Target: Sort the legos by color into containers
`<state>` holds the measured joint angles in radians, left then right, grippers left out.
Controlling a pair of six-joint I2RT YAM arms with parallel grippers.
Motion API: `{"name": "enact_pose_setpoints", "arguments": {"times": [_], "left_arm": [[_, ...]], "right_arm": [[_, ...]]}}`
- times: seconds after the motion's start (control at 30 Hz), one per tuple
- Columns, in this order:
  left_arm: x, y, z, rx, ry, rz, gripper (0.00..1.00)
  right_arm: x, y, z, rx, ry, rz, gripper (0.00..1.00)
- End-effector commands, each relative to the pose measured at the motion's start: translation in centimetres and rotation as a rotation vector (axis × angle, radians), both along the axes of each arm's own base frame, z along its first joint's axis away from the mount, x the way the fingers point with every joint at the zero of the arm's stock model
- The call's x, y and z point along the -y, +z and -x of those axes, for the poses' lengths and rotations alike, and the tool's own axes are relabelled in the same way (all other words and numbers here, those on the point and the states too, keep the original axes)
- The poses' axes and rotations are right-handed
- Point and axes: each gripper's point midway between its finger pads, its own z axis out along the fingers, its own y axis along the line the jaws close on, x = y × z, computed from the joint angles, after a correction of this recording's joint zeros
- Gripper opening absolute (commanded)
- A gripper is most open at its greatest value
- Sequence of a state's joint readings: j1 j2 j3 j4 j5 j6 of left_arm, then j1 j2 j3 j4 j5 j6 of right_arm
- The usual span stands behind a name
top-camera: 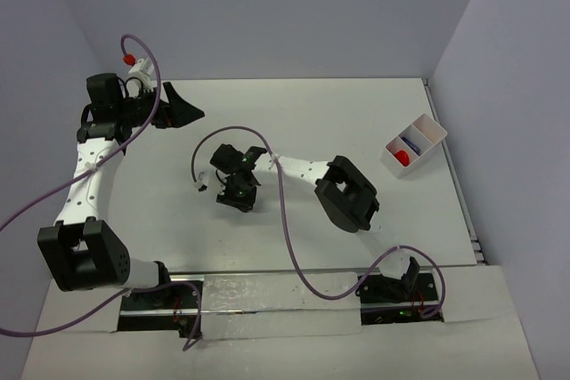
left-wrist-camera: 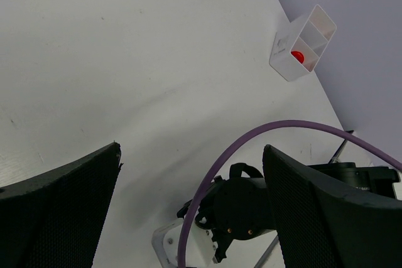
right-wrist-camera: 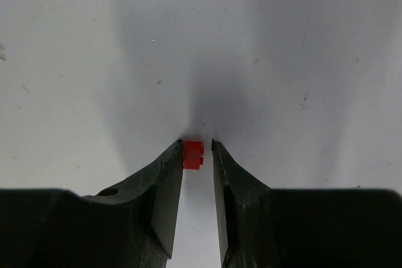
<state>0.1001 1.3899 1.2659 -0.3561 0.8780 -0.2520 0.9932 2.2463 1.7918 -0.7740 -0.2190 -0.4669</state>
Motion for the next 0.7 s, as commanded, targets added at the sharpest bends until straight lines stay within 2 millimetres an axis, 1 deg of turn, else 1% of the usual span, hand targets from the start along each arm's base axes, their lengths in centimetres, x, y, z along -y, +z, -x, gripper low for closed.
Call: {"name": "enact_pose_setpoints", "arguments": {"times": [0.0,0.23,0.37,0.43,0.5,0.57,0.67], "left_arm": [[0.1,2.7,-0.6,0.086,-0.020,0.000,0.99],[0.0,2.8,-0.8,0.088,-0.017,-0.003,0.99],[0.0,2.7,-0.8,0.087,-0.019,-0.001,0.99],[0.0,2.7,-0.8,0.085,-0.018,0.000,0.99],[0.0,2.6,-0.8,0.085,-0.017,-0.002,0.99],[-0.1,2.7,-0.8,0.090,-0.013,-0.009,0.99],[-0.4,2.7,-0.9,0.105,0.004,-0.027,0.99]], "right_arm": [[-0.7,-0.6,-0.5,0.027,0.012,-0.006,0.32],[0.1,-1.4,-0.3,0.052,0.021,0.022,0.26],[0.3,-1.4,-0.1,0.064,0.019,0.030,0.19],[0.2,-0.7,-0.3,0.074,0.007,0.015,0.13],[0.1,0.1,-0.6,0.086,-0.011,0.005,0.10],[0.2,1.6,-1.4,0.092,-0.044,-0.019,0.08],[1.4,4.1,-2.9,0.078,-0.104,-0.056,0.06]]}}
